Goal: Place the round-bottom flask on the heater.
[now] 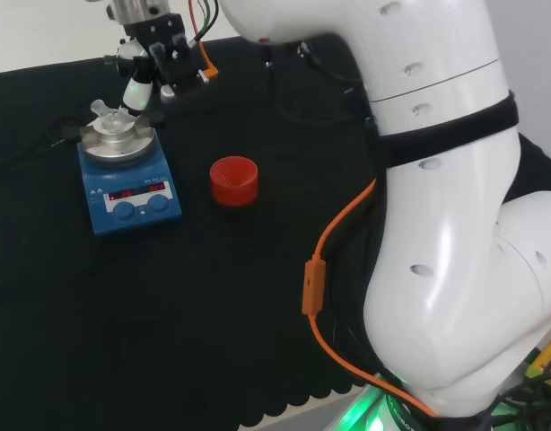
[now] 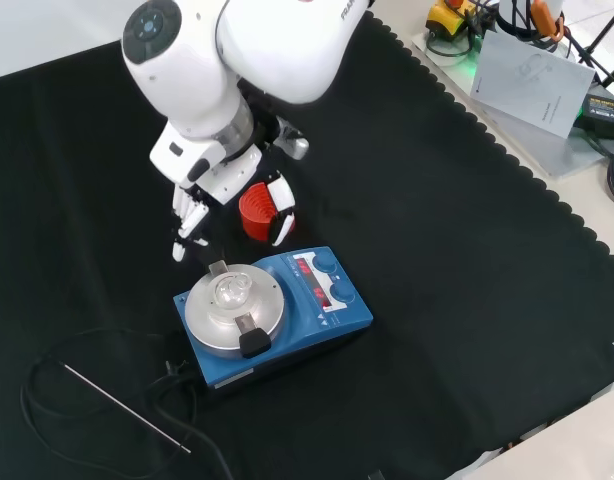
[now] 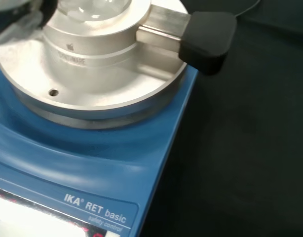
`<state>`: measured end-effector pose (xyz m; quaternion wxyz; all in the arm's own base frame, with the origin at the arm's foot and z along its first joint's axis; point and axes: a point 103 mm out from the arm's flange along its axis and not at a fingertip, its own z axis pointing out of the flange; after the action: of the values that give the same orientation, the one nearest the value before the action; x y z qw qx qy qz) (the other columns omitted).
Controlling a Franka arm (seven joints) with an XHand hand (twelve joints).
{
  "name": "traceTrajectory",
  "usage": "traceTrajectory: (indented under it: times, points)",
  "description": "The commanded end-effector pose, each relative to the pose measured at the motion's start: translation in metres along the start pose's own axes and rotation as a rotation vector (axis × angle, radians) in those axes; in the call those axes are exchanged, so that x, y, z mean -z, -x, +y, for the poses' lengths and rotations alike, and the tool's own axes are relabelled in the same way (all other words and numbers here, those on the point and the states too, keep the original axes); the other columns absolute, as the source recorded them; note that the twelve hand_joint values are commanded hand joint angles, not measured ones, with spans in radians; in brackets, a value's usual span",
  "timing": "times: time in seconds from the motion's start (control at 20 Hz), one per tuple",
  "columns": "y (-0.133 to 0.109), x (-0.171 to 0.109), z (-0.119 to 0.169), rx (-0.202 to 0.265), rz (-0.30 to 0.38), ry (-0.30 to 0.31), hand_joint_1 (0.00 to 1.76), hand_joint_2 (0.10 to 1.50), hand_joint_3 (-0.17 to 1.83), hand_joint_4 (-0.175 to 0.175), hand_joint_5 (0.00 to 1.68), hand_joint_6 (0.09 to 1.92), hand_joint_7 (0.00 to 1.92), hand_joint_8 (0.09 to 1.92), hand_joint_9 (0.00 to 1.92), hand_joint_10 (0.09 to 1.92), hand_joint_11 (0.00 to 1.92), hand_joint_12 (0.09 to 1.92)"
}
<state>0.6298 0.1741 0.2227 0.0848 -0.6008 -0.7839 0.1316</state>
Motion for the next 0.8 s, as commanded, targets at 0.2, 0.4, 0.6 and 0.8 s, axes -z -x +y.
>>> traceTrajectory:
  times: [0.2,0.4,0.6,0.8]
  points:
    - [0.015,0.02,-0.021,-0.022,0.013,0.061,0.76,0.36,0.82,-0.082,0.21,0.4,0.61,0.92,0.74,0.88,0.73,1.36]
    - [0.014,0.021,-0.025,-0.015,0.014,0.059,0.76,0.36,0.82,-0.082,0.21,0.39,0.61,0.92,0.73,0.88,0.73,1.36]
    - [0.015,0.025,-0.027,-0.014,0.021,0.069,0.77,0.36,0.82,-0.082,0.21,0.38,0.61,0.92,0.73,0.88,0.73,1.36]
    - [0.019,0.024,-0.029,-0.015,0.024,0.071,0.77,0.36,0.82,-0.084,0.22,0.38,0.61,0.92,0.73,0.88,0.73,1.36]
